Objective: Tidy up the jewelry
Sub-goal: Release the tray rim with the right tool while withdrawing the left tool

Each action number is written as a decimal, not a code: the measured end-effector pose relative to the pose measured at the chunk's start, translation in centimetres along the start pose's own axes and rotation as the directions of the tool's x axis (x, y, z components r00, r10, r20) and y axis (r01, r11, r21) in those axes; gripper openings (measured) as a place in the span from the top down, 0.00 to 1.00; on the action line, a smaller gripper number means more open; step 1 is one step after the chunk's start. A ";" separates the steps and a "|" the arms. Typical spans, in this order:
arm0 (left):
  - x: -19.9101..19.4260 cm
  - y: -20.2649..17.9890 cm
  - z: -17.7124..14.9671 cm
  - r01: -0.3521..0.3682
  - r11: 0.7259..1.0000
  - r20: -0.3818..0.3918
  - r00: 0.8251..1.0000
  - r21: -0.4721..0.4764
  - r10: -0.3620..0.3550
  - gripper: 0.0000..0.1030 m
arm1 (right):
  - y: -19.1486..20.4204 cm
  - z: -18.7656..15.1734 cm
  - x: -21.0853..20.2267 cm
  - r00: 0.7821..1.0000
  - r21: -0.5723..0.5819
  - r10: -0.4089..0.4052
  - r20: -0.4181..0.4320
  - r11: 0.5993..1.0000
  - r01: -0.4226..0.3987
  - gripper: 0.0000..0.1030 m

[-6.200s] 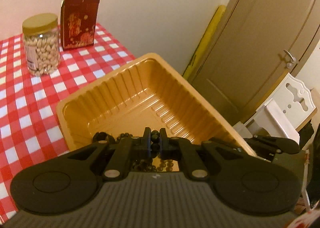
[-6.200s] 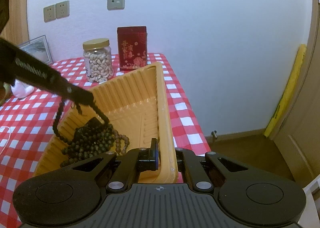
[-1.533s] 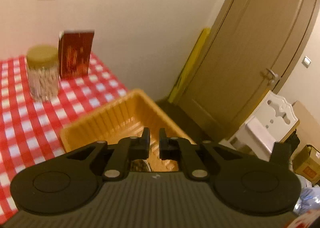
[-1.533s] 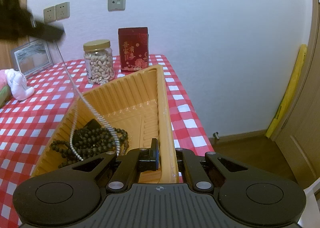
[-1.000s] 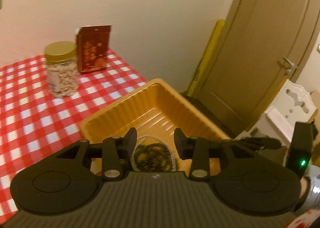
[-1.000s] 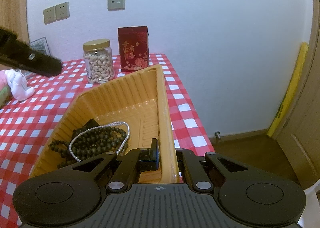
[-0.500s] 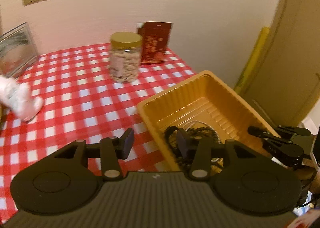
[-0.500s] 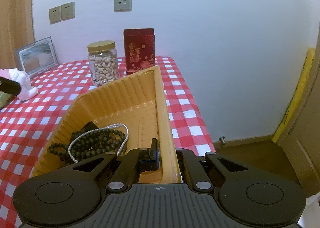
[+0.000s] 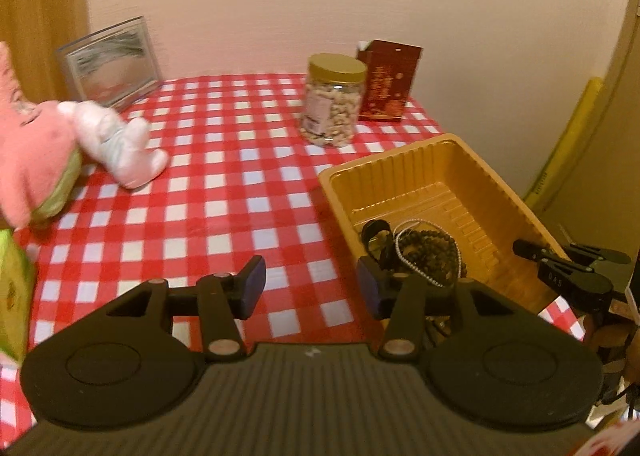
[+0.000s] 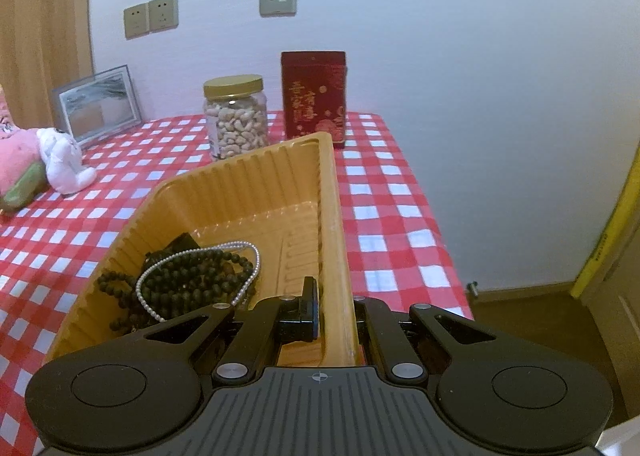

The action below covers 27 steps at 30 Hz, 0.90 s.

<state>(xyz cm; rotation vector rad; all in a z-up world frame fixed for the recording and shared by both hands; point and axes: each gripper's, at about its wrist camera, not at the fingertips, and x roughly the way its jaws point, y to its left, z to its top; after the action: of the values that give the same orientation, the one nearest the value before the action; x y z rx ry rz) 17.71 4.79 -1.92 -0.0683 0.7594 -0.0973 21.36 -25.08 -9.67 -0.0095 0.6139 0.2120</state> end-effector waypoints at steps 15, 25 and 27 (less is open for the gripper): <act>-1.1 0.3 -2.7 -0.158 0.982 -0.024 0.987 -0.103 0.156 0.42 | -2.3 -0.3 2.5 0.995 0.099 0.101 -0.026 0.990 -0.097 0.96; -2.6 -0.8 -4.8 -0.233 0.965 -0.017 0.972 -0.121 0.232 0.28 | -4.1 -1.2 0.9 0.993 0.171 0.116 0.026 0.978 -0.119 0.22; -2.9 -1.2 -5.3 -0.246 0.961 -0.016 0.969 -0.123 0.246 0.27 | -4.6 -1.1 0.4 0.993 0.178 0.113 0.029 0.977 -0.116 0.22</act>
<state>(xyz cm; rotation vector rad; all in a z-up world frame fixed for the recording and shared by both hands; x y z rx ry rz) 11.88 3.83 -3.59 -0.0922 0.7685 0.1871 22.01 -29.59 -11.06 0.2027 0.6136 0.2674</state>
